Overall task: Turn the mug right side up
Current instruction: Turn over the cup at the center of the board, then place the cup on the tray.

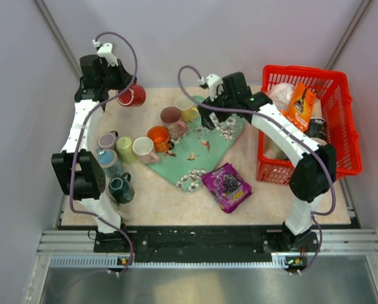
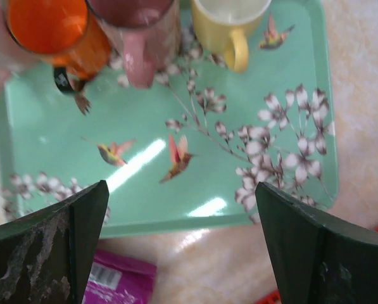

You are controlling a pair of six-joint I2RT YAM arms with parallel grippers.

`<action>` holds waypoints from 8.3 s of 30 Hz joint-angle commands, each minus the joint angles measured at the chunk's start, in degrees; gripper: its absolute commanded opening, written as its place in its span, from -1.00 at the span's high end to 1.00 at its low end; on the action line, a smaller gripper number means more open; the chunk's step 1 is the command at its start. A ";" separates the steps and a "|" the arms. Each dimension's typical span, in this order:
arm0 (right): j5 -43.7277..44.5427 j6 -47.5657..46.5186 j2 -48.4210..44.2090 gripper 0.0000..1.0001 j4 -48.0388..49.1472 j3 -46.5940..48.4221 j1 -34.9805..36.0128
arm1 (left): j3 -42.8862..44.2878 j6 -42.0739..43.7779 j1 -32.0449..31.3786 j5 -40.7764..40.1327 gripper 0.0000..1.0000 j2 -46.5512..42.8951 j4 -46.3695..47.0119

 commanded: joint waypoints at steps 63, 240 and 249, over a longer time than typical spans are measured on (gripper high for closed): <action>-24.08 -69.17 3.13 1.00 -26.22 2.63 5.21 | -40.94 13.53 -5.90 20.95 -0.56 -48.43 -17.39; -3.14 -16.64 34.94 -0.04 6.12 30.21 -6.04 | -48.16 -14.25 6.40 10.49 -0.47 -44.30 2.12; -3.92 -12.77 26.52 -0.12 6.38 26.01 -6.04 | -44.04 -5.92 6.40 8.82 -0.52 -44.57 -6.04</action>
